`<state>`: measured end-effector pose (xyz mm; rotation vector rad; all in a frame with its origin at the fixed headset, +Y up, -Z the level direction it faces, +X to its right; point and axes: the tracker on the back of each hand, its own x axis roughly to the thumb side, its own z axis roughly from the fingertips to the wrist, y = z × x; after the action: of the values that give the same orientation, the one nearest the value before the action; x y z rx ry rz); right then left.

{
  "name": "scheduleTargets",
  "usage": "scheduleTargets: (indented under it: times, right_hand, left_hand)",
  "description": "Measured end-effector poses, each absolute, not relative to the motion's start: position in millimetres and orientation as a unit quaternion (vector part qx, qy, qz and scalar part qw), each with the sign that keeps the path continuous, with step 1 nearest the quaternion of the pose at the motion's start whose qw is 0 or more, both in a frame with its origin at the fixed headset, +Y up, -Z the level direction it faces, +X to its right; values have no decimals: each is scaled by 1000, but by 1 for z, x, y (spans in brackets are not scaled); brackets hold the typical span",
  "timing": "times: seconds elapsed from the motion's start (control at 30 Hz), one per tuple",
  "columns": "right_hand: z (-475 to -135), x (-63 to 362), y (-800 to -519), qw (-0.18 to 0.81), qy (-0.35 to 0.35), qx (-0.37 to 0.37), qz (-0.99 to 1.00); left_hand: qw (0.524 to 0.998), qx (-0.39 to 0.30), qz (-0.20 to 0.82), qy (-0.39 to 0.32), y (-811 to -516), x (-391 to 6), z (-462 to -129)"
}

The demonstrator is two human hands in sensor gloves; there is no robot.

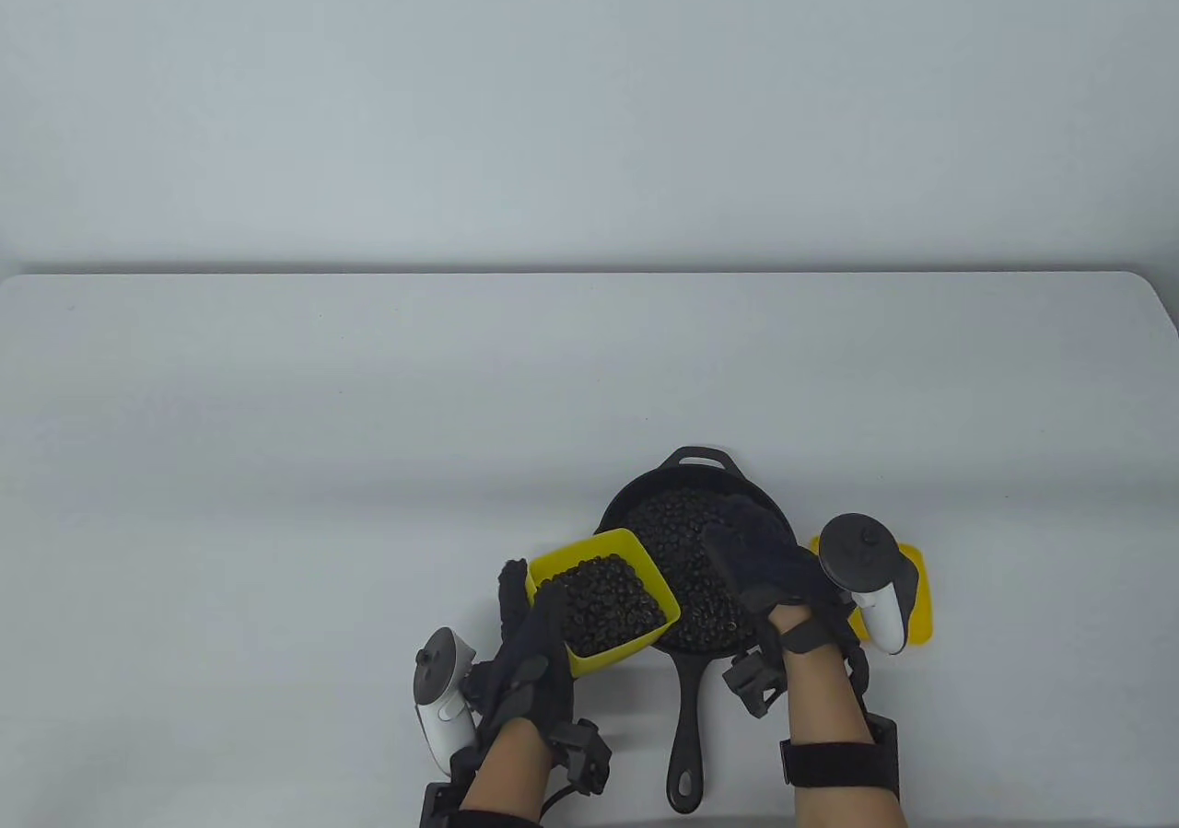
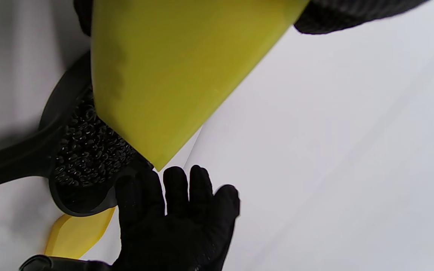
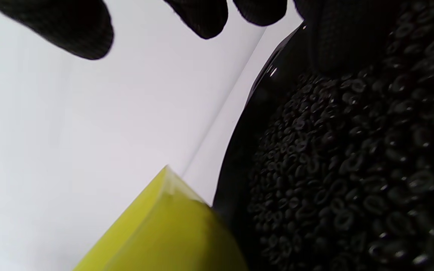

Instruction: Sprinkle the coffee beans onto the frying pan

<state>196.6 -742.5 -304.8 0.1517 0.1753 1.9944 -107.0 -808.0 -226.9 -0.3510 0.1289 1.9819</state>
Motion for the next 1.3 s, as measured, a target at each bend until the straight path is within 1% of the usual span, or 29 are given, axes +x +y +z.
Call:
scheduleTargets:
  times: [0.13, 0.2, 0.3, 0.33, 0.37, 0.4, 0.43, 0.47, 0.53, 0.57, 0.63, 0.7, 0.73, 0.83, 0.87, 0.9, 0.97, 1.0, 1.07, 1.13, 1.23, 1.3]
  right_hand:
    - [-302, 194, -726, 517, 56, 111, 847]
    - [-296, 190, -710, 502, 22, 140, 853]
    - [-281, 177, -681, 478, -67, 196, 854]
    - [-275, 172, -669, 448, -97, 239, 856]
    - [-272, 170, -663, 421, -116, 259, 861]
    - [-266, 168, -653, 365, -150, 279, 876]
    - [-265, 166, -649, 326, -167, 290, 884]
    - [-266, 165, -645, 254, -178, 313, 898]
    - [-273, 167, -642, 113, -143, 346, 920]
    - [-282, 171, -644, 15, -99, 345, 933]
    - [-294, 182, -650, -83, -14, 319, 944]
    - [-311, 203, -665, -141, 85, 279, 946]
    - [-316, 210, -671, -153, 116, 259, 947]
    - [-331, 236, -702, -205, 219, 181, 937]
    - [-334, 241, -712, -214, 240, 169, 932]
    - [-337, 246, -730, -229, 278, 156, 920]
    - [-341, 250, -747, -252, 310, 140, 906]
    - [-343, 253, -757, -263, 339, 123, 895]
    - [-347, 257, -768, -273, 360, 101, 886]
    - [-350, 260, -779, -254, 370, 98, 888]
    - [-351, 262, -776, -230, 342, 115, 904]
    - [-346, 267, -774, -207, 336, 122, 911]
  left_hand:
    - [533, -145, 832, 55, -807, -107, -227]
    - [534, -144, 832, 54, -807, -107, -227]
    - [535, -149, 830, 50, -807, -105, -228]
    - [538, -152, 828, 45, -806, -105, -228]
    - [542, -152, 825, 42, -805, -105, -229]
    - [551, -150, 820, 37, -804, -106, -229]
    - [555, -146, 818, 37, -803, -107, -228]
    - [554, -140, 820, 40, -802, -107, -228]
    - [543, -137, 827, 43, -802, -106, -228]
    - [536, -139, 832, 41, -801, -105, -227]
    - [530, -141, 836, 32, -799, -104, -227]
    - [529, -142, 836, 25, -797, -103, -228]
    - [529, -142, 837, 24, -797, -103, -227]
    - [524, -143, 839, 23, -797, -101, -227]
    - [523, -145, 840, 22, -797, -101, -227]
    - [522, -146, 840, 22, -797, -100, -227]
    - [520, -146, 841, 23, -797, -100, -227]
    - [519, -145, 842, 24, -796, -100, -227]
    - [517, -142, 844, 26, -796, -101, -227]
    - [519, -138, 843, 28, -796, -103, -226]
    - [521, -135, 842, 31, -796, -104, -226]
    - [519, -138, 843, 37, -797, -103, -227]
